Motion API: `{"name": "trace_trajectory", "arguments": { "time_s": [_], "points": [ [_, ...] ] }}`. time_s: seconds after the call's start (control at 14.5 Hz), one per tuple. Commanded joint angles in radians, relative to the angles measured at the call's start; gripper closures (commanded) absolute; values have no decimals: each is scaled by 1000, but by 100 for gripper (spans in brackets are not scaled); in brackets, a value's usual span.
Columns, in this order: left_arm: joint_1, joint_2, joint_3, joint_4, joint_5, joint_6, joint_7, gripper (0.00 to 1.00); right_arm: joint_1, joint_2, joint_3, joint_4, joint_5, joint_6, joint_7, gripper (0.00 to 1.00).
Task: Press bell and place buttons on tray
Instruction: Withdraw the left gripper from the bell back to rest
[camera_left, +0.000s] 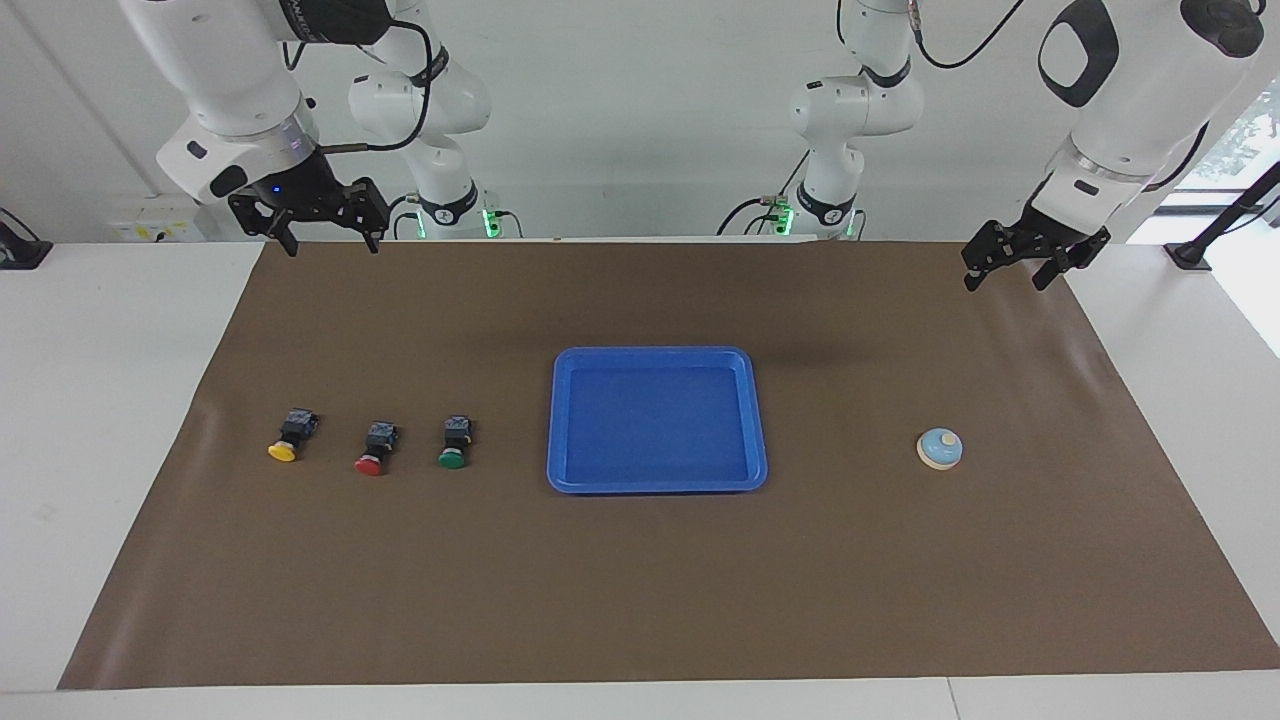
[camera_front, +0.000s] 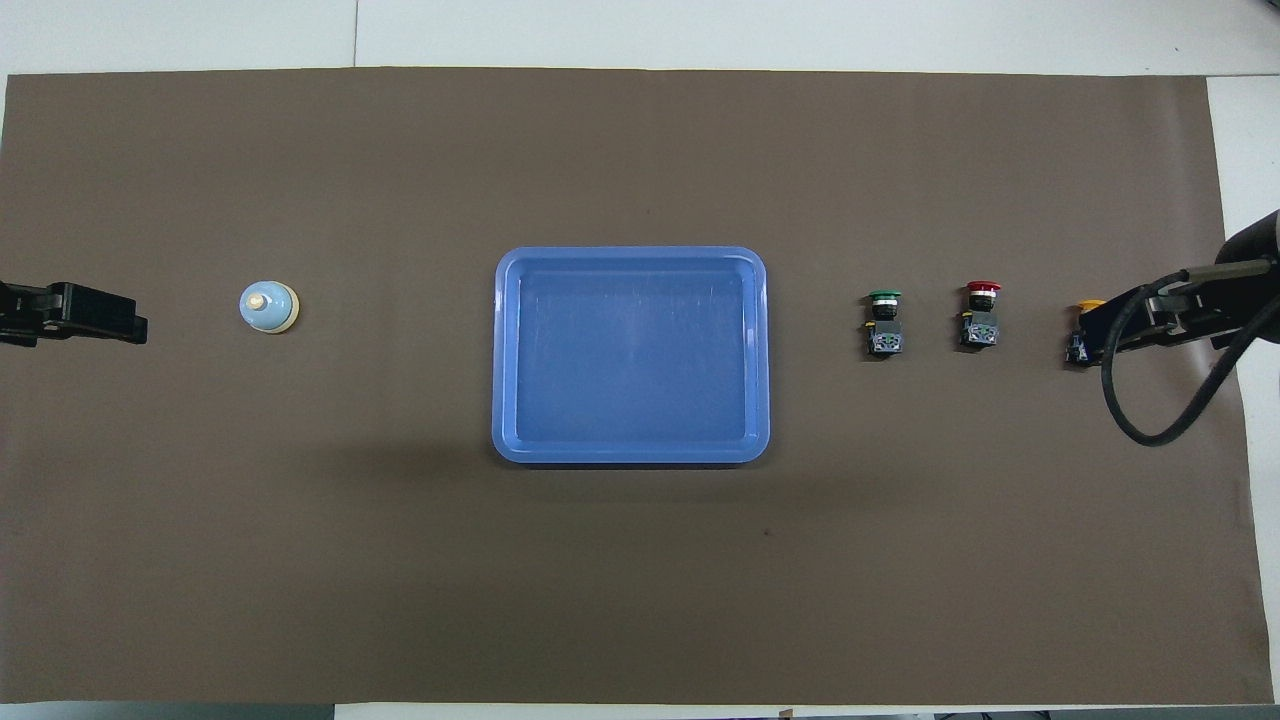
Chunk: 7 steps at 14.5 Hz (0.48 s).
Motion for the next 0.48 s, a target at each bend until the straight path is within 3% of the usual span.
{"name": "trace_trajectory", "arguments": {
  "time_s": [0.0,0.28,0.41],
  "points": [
    [-8,8,6,23,-5,-48,0,0,-20,-17,9,-13,-7,-12,-24,0],
    [-7,6,5,21,-5,-47,6,0,-18,-37,9,-57,41,14,-16,0],
    [-10,6,6,17,-5,-36,0,0,-18,-75,9,-147,50,102,-22,0]
  ]
}}
